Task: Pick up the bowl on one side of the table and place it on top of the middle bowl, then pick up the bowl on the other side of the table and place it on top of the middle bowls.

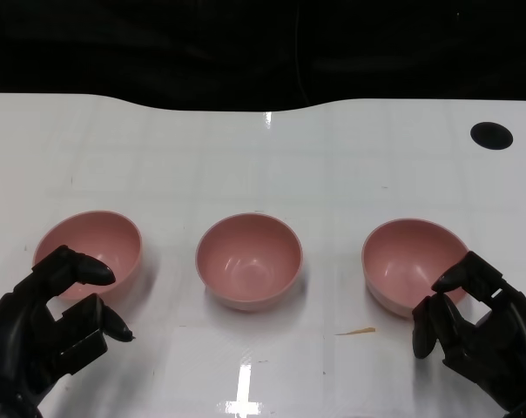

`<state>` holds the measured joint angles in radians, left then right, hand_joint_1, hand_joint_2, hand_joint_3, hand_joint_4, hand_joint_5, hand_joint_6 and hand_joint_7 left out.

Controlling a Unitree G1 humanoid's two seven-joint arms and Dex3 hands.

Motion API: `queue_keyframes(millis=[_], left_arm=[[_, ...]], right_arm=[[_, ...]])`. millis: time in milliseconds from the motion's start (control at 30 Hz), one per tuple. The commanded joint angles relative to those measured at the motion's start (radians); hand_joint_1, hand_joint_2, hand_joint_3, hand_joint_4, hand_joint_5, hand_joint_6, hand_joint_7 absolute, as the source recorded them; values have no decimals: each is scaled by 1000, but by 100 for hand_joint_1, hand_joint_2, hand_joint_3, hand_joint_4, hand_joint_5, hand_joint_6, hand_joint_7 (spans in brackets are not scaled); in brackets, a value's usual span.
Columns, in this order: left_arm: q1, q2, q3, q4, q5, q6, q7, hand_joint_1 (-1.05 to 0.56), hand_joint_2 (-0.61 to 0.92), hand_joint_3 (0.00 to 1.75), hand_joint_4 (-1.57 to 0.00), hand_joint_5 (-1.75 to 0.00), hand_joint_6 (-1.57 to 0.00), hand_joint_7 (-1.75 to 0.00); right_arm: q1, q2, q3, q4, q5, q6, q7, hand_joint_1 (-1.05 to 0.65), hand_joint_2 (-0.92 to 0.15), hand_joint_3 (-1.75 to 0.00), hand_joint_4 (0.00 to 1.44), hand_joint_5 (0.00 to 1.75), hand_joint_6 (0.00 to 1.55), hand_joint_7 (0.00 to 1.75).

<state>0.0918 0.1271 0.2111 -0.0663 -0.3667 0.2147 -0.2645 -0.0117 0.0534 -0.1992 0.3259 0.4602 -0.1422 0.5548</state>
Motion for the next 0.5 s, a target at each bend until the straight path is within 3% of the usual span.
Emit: queue_keyframes(millis=[33, 167, 267, 333, 367, 400, 433, 500], left_arm=[[4, 11, 6, -16, 1, 4, 4, 24, 92, 112, -62, -175, -42, -175], [6, 7, 6, -11, 12, -27, 2, 26, 92, 112, -61, -175, -41, -175], [15, -8, -16, 5, 114, -159, 47, 24, 88, 110, -56, -175, -38, -175], [21, -23, -30, 18, 189, -247, 92, 14, 84, 96, -45, -175, -30, -163], [27, -27, -44, 17, 249, -294, 128, 9, 86, 85, -38, -175, -30, -153], [34, -25, -58, 16, 310, -337, 161, 3, 89, 66, -34, -159, -33, -130], [41, -19, -71, 17, 374, -381, 195, 0, 91, 58, -35, -147, -37, -116], [51, -4, -91, 27, 491, -469, 257, -6, 92, 39, -45, -115, -48, -84]], right_arm=[[11, -4, -2, -14, 7, -1, -3, -8, -57, -105, 95, 175, 71, 162], [12, -3, 0, -19, 6, 2, -5, -7, -58, -104, 95, 175, 71, 163], [12, -3, -1, -17, 8, -2, -1, -7, -58, -104, 95, 175, 70, 163], [14, -4, -1, -21, 7, 0, -4, -7, -58, -104, 95, 175, 70, 163], [15, -4, 0, -22, 5, -3, -5, -7, -58, -104, 95, 175, 70, 163], [15, -4, 0, -22, 3, -7, -5, -6, -58, -105, 95, 175, 70, 164], [15, -5, 0, -22, 1, -8, -5, -6, -58, -105, 95, 175, 70, 164], [16, -4, 0, -24, 1, -8, -6, -6, -58, -105, 96, 175, 70, 165]])
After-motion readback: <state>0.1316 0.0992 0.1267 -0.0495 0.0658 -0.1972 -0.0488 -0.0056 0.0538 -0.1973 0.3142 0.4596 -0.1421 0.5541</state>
